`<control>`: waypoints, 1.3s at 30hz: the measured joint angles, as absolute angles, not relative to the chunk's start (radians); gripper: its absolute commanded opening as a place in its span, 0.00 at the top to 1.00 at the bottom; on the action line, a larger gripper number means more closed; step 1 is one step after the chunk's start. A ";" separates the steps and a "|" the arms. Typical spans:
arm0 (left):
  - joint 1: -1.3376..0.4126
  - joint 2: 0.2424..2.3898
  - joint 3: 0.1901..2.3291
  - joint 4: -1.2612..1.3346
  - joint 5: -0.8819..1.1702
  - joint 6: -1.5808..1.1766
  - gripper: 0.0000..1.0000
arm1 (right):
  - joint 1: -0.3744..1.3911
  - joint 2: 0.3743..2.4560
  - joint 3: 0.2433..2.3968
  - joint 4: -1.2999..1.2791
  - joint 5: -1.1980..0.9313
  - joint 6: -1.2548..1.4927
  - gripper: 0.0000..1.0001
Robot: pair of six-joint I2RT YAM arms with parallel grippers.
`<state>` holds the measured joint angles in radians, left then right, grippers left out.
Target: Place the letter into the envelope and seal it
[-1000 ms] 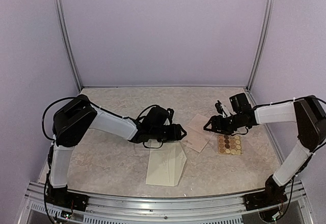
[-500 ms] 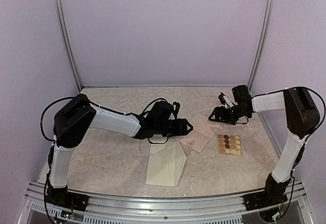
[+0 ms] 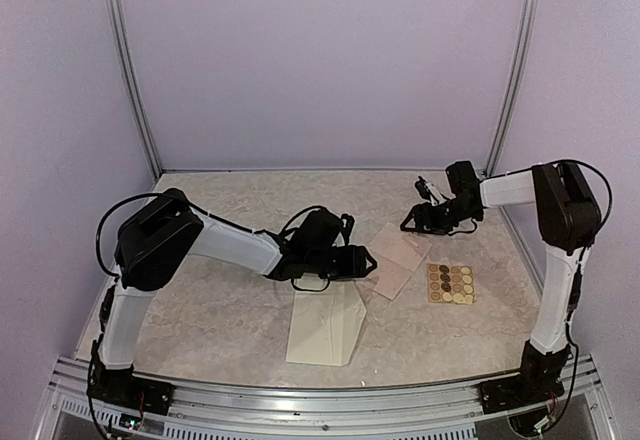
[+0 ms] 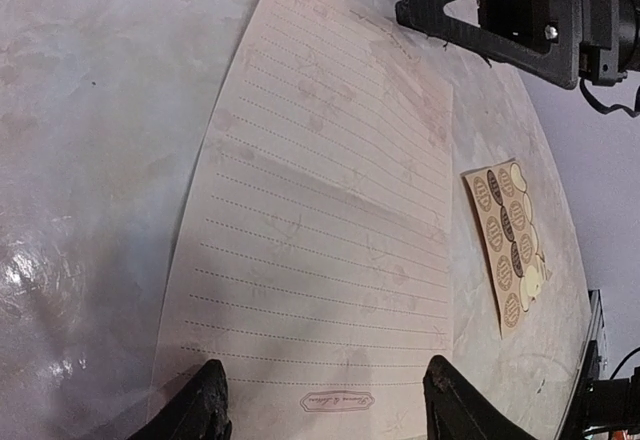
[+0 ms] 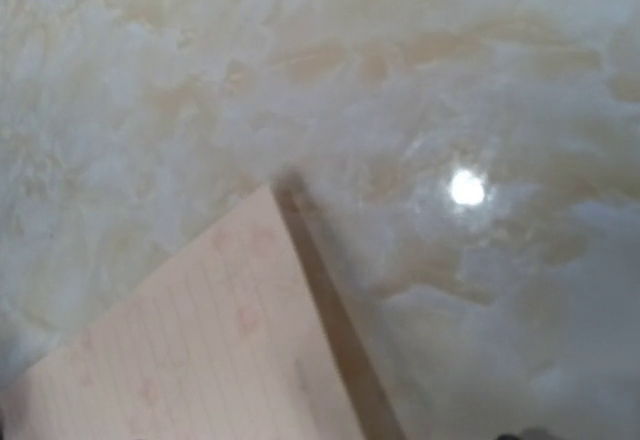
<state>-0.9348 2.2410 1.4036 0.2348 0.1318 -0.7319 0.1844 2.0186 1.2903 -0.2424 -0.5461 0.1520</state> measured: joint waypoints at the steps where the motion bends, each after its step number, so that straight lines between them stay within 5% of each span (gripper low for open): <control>1: -0.935 2.241 1.404 0.235 0.131 -0.732 0.37 | 0.184 2.032 1.301 -0.251 -0.554 0.146 0.32; 9: -0.931 2.241 1.404 0.235 0.132 -0.732 0.37 | 0.181 2.091 1.365 -0.330 -0.643 0.120 0.44; 22: -0.928 2.241 1.403 0.236 0.132 -0.732 0.37 | 0.179 2.144 1.419 -0.401 -0.734 0.125 0.99; 31: -0.914 2.190 1.321 0.265 0.105 -0.733 0.30 | 0.166 2.073 1.378 -0.392 -0.781 0.170 1.00; 39: -0.863 1.937 1.115 0.262 0.035 -0.733 0.23 | 0.165 1.754 1.225 -0.346 -0.744 0.252 1.00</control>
